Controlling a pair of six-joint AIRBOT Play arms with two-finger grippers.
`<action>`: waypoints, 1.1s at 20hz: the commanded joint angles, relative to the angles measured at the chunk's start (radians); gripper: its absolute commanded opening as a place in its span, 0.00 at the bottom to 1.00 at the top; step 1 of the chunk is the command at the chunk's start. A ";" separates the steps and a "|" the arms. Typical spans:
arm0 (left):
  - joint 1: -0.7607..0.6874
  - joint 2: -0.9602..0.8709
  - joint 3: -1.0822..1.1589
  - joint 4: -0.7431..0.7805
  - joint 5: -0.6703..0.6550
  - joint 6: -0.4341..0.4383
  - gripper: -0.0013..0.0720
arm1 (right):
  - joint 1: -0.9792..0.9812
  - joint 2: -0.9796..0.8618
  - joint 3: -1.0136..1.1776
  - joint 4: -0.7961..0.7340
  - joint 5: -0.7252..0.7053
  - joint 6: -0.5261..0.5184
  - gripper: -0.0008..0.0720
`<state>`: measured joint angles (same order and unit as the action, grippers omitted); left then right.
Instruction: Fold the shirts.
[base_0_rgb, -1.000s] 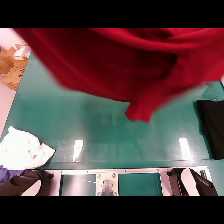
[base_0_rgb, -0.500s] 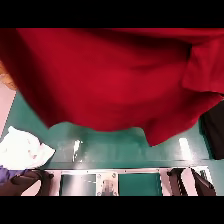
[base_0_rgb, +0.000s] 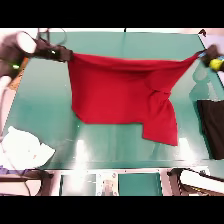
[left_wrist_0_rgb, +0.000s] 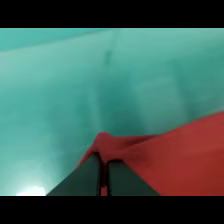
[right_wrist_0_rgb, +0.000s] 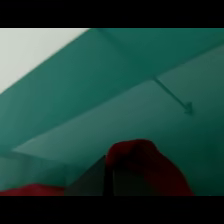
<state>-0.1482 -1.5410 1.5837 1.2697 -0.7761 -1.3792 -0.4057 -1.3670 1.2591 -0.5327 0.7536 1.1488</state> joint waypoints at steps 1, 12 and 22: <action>0.000 -0.154 -0.013 -0.159 0.158 0.001 0.05 | 0.073 -0.266 0.082 0.001 -0.053 -0.035 0.03; 0.192 -0.156 0.189 -0.146 -0.585 0.004 0.05 | -0.224 -0.299 0.113 -0.117 0.542 -0.031 0.22; 0.217 0.000 -0.295 -0.104 -0.619 0.013 0.46 | -0.260 -0.217 -0.239 -0.280 0.451 -0.062 0.58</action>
<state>0.0635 -1.5700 1.4349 1.1618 -1.4143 -1.3590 -0.6830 -1.5799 1.0843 -0.7856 1.2526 1.0966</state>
